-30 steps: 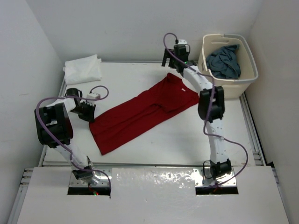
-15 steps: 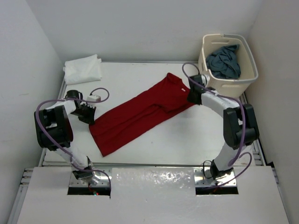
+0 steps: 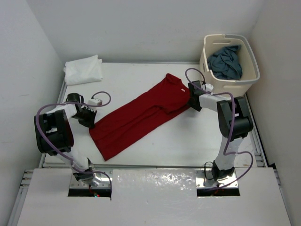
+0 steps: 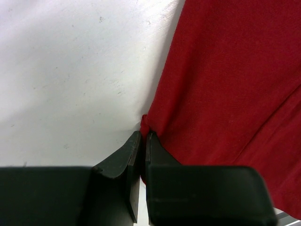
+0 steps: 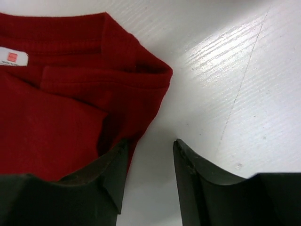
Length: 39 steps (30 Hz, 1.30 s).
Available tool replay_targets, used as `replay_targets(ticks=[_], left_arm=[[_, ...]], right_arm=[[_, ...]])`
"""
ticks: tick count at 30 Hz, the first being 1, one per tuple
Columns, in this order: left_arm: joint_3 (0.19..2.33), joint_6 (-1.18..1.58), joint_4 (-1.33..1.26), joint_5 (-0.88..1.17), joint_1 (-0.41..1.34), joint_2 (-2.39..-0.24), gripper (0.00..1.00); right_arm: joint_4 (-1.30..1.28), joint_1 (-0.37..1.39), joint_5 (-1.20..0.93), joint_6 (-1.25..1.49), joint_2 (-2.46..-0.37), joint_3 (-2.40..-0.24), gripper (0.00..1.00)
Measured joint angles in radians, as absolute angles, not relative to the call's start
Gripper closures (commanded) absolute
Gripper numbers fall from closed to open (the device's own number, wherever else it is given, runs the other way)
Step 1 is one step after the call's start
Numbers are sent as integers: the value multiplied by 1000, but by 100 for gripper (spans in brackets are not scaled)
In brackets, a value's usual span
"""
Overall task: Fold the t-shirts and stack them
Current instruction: Rotate the tshirt 90 degrees
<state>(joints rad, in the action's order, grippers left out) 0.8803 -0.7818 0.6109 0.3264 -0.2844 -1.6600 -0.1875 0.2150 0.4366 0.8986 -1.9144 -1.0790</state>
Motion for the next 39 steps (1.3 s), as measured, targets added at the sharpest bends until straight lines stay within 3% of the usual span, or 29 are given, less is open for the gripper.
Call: replay_targets(ticks=[5,7,9,11,12,15,16,22,29,34,35,38,39], left_arm=[[876,-782,606,326,-284,-1660,100],[878,-782,607,326,-284,-1660,100],[879,-785,610,326,-284,-1661,100],[883,-788,615,324,-284,-1663,100],[886,-790,620,324,-284,-1665,100],[897,-803,638,327,-284,-1672,100],[903,-812,646,331,-284,-1675,100],[926,-918,746,402,-286,-1695,99],[965,-952,862,443,-139,-1762,96],[986,-916,931,521,-30,-1816,89],[984,-909,943,544,-10,-1826,87],[968,-886,986,627,50,-1860,76],[960,-881,1000,650,61,-1868,73]], right_arm=[[-139,213,459,947,-1897,-1044,34],[-135,211,465,953,-1900,-1047,34],[-150,206,460,952,-1926,-1082,40],[-166,198,460,937,-1988,-1169,58],[-176,196,454,931,-2025,-1225,73],[-166,193,395,916,-2128,-1365,95],[-153,194,371,916,-2152,-1398,98],[-156,203,255,870,-2286,-1602,100],[-172,223,179,871,-2701,-2250,100],[-60,223,210,897,-2799,-2357,100],[-42,221,216,899,-2812,-2370,98],[7,210,228,891,-2830,-2383,66],[15,205,231,879,-2829,-2383,44]])
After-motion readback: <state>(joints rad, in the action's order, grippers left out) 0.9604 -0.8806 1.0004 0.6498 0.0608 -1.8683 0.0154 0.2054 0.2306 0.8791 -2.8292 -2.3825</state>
